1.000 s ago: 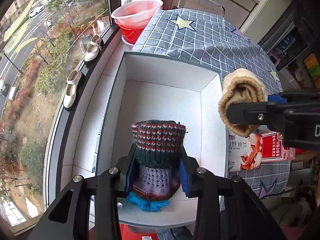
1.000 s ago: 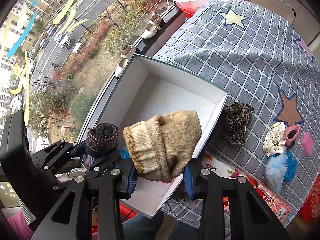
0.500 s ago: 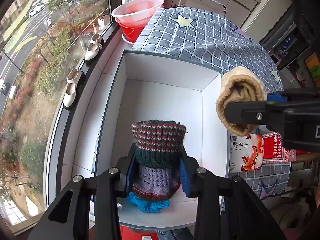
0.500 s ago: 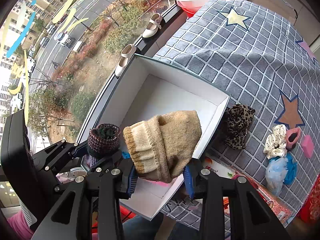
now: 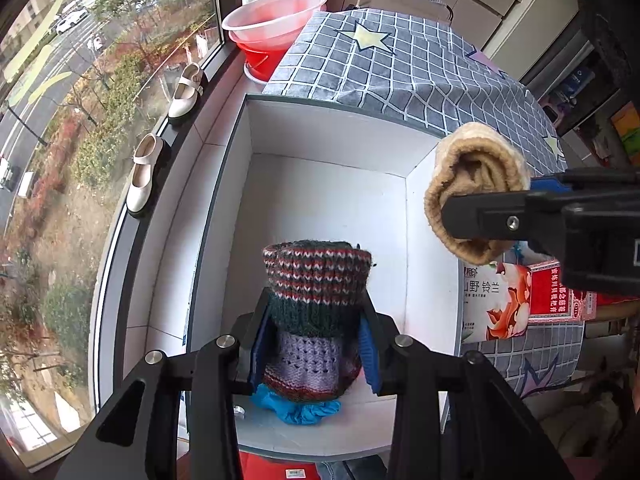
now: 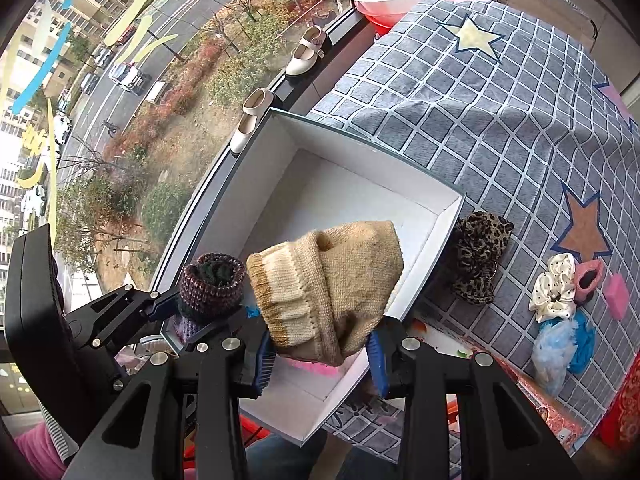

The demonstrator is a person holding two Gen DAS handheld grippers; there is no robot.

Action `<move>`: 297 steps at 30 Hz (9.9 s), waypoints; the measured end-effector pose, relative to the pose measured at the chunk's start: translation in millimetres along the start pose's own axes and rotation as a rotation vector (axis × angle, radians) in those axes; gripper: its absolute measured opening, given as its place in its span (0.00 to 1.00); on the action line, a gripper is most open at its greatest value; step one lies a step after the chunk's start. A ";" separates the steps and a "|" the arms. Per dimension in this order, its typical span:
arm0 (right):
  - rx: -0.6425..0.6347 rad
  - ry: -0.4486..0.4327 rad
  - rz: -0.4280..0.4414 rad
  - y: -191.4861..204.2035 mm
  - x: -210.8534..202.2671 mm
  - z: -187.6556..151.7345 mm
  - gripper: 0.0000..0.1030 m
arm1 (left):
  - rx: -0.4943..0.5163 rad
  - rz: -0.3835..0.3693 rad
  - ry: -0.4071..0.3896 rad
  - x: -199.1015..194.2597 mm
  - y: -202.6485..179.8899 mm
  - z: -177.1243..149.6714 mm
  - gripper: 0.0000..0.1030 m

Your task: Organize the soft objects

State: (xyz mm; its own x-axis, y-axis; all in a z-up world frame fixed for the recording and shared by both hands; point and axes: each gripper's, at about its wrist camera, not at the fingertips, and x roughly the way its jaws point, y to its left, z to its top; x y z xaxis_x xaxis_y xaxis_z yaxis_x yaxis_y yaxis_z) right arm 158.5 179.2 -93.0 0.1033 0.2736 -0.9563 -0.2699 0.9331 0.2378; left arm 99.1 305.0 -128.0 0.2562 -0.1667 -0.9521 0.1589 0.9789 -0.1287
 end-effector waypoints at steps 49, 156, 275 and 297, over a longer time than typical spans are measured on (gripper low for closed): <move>0.479 -0.092 0.067 -188.3 -105.3 -65.1 1.00 | 0.250 -0.028 0.021 -28.2 -122.3 73.3 0.92; 0.881 -0.249 -0.005 -383.9 -71.7 -260.1 0.16 | 0.776 -0.269 0.034 7.2 -385.7 64.9 0.25; 0.061 -0.069 0.095 8.7 -17.6 -45.2 0.16 | -0.030 -0.023 -0.035 -25.1 1.6 -17.7 0.25; 0.109 -0.048 0.125 -1.8 -2.3 -21.8 0.16 | 0.010 0.009 -0.006 -6.1 0.4 0.0 0.25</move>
State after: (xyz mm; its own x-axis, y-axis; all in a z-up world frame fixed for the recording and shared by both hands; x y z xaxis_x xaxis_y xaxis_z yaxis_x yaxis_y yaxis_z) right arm 138.0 171.8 -95.0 0.1223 0.3973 -0.9095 -0.1786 0.9102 0.3736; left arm 97.6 306.4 -122.2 0.2638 -0.1586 -0.9515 0.1663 0.9791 -0.1171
